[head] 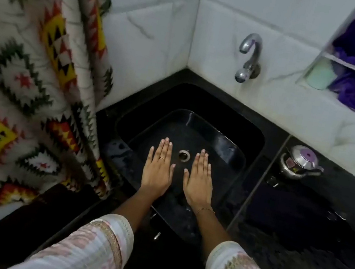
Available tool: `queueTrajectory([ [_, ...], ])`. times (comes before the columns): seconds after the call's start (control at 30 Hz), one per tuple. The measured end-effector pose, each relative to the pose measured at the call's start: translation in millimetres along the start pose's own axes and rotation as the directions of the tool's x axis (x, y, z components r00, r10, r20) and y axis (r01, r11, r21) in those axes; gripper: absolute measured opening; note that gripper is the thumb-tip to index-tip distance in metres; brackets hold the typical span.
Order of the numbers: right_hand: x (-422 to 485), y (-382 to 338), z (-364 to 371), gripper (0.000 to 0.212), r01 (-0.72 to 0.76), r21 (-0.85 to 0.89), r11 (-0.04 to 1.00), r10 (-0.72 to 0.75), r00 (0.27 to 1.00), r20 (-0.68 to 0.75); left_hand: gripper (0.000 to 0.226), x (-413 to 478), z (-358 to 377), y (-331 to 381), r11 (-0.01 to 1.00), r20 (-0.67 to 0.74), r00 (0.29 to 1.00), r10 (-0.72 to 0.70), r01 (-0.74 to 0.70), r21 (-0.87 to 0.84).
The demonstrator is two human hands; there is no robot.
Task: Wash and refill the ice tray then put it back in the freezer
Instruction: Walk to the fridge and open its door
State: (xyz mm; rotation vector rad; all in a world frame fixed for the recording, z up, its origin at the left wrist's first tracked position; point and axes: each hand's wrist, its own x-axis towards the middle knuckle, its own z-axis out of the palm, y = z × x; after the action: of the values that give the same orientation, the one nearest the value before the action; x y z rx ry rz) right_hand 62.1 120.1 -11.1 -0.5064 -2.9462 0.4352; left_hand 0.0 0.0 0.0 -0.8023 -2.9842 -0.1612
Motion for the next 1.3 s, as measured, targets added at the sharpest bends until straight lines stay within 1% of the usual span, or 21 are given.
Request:
queueTrajectory([
  [0.13, 3.4, -33.5, 9.9, 0.071, 0.042, -0.007, 0.999, -0.042, 0.999, 0.026, 0.062, -20.9, 2.2, -37.5, 0.989, -0.033, 0.989, -0.145, 0.145, 0.006],
  [0.23, 2.7, -59.6, 17.6, 0.071, 0.107, -0.003, 0.994, -0.106, 0.994, 0.034, 0.062, -37.1, 0.0, -63.0, 0.978, -0.039, 0.977, -0.209, 0.209, -0.001],
  [0.3, -1.1, -83.5, 23.2, 0.072, 0.174, 0.0, 0.985, -0.174, 0.982, 0.069, 0.061, -53.6, -3.6, -83.3, 0.96, -0.06, 0.958, -0.28, 0.28, 0.003],
  [0.37, -2.6, -92.3, 25.5, 0.072, 0.195, 0.02, 0.981, -0.196, 0.977, 0.079, 0.062, -59.3, -4.6, -90.7, 0.954, -0.052, 0.953, -0.3, 0.3, -0.005],
  [0.57, -22.7, -142.9, 36.2, 0.072, 0.335, 0.027, 0.942, -0.336, 0.934, 0.121, 0.065, -99.8, -12.6, -131.7, 0.909, -0.088, 0.905, -0.416, 0.417, 0.003],
  [0.7, -40.9, -170.9, 43.5, 0.072, 0.412, 0.034, 0.91, -0.413, 0.9, 0.141, 0.061, -128.1, -16.9, -152.9, 0.887, -0.115, 0.881, -0.459, 0.461, -0.002],
  [0.77, -49.4, -184.9, 47.1, 0.071, 0.446, 0.03, 0.894, -0.446, 0.883, 0.147, 0.061, -142.0, -17.9, -163.5, 0.877, -0.096, 0.872, -0.479, 0.481, -0.01],
  [1.0, -80.2, -229.4, 60.8, 0.071, 0.549, 0.017, 0.836, -0.543, 0.822, 0.17, 0.065, -195.2, -21.9, -195.5, 0.82, -0.124, 0.813, -0.569, 0.571, -0.018],
  [1.3, -125.0, -293.1, 84.1, 0.071, 0.696, 0.067, 0.715, -0.692, 0.689, 0.216, 0.066, -269.0, -23.6, -234.4, 0.685, -0.136, 0.676, -0.724, 0.728, -0.031],
])
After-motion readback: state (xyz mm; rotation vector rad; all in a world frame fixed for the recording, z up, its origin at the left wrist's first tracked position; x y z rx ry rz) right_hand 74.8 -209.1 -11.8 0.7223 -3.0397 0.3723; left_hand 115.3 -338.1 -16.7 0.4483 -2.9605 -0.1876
